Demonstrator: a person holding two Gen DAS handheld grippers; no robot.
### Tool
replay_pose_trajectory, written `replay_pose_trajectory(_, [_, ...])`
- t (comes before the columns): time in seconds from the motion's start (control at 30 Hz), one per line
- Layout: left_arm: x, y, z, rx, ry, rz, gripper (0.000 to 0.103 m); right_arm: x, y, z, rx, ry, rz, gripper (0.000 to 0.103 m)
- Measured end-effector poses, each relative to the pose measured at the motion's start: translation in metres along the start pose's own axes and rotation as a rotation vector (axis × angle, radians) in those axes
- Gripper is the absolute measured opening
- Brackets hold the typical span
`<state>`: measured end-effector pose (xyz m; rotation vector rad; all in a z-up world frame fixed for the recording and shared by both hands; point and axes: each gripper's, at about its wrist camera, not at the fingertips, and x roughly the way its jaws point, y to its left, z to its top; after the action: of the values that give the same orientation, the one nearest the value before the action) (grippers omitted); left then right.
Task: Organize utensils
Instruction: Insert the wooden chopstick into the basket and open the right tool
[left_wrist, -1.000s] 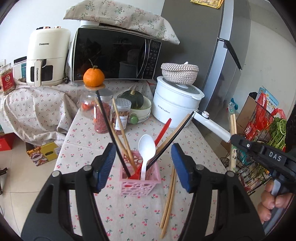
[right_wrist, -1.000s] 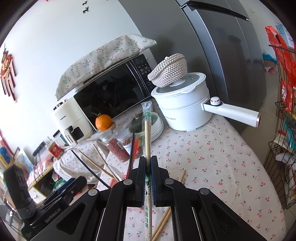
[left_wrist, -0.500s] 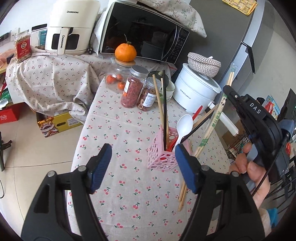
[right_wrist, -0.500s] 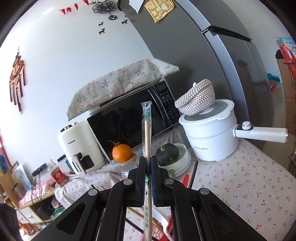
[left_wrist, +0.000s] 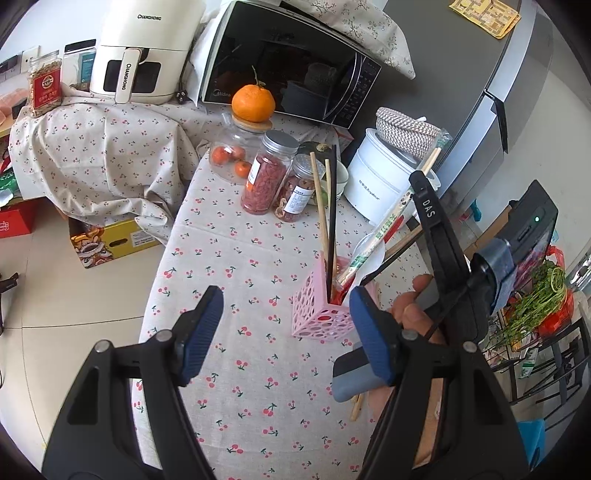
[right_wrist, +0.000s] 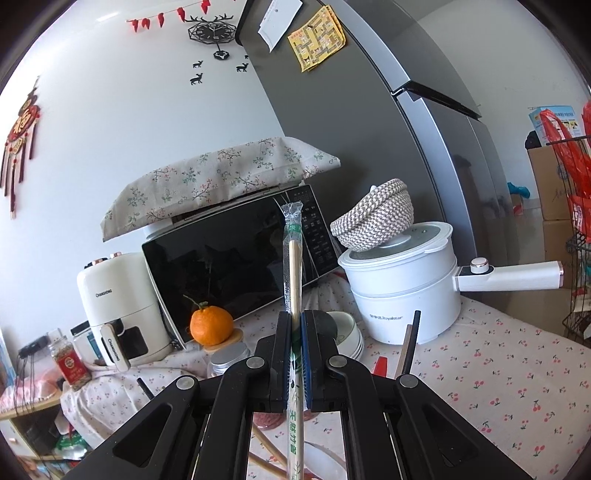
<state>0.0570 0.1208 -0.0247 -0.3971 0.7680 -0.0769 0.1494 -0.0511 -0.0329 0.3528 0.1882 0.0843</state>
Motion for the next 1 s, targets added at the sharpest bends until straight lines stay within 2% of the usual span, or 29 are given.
replay_pose_trajectory(0.13, [0.001,0.003,0.001,-0.008,-0.001,0.009,0.071,0.005,0.002,-0.011,-0.035,-0.003,-0.026,0.005])
replay_pose_trajectory(0.3, [0.005,0.000,0.000,0.001,0.008,0.011,0.071,-0.001,-0.010,-0.023,0.019,0.067,0.014,0.007])
replay_pose_trajectory(0.37, [0.006,-0.002,-0.001,0.010,0.011,0.013,0.071,-0.007,-0.013,-0.021,0.019,0.080,0.029,0.011])
replay_pose_trajectory(0.47, [0.007,-0.004,-0.002,0.023,0.014,0.017,0.071,-0.020,-0.017,-0.005,0.015,0.097,0.050,0.019])
replay_pose_trajectory(0.53, [0.010,-0.005,-0.003,0.029,0.024,0.027,0.072,-0.029,-0.021,0.007,0.020,0.118,0.060,0.030])
replay_pose_trajectory(0.67, [0.020,-0.009,-0.007,0.043,0.056,0.048,0.075,-0.048,-0.028,0.030,0.002,0.208,0.062,0.047])
replay_pose_trajectory(0.73, [0.025,-0.013,-0.010,0.055,0.081,0.060,0.078,-0.057,-0.033,0.038,-0.025,0.264,0.044,0.059])
replay_pose_trajectory(0.8, [0.030,-0.018,-0.015,0.069,0.110,0.066,0.081,-0.065,-0.042,0.044,-0.045,0.327,0.023,0.066])
replay_pose_trajectory(1.0, [0.044,-0.039,-0.033,0.153,0.188,0.082,0.085,-0.089,-0.092,0.049,-0.020,0.473,-0.076,0.081])
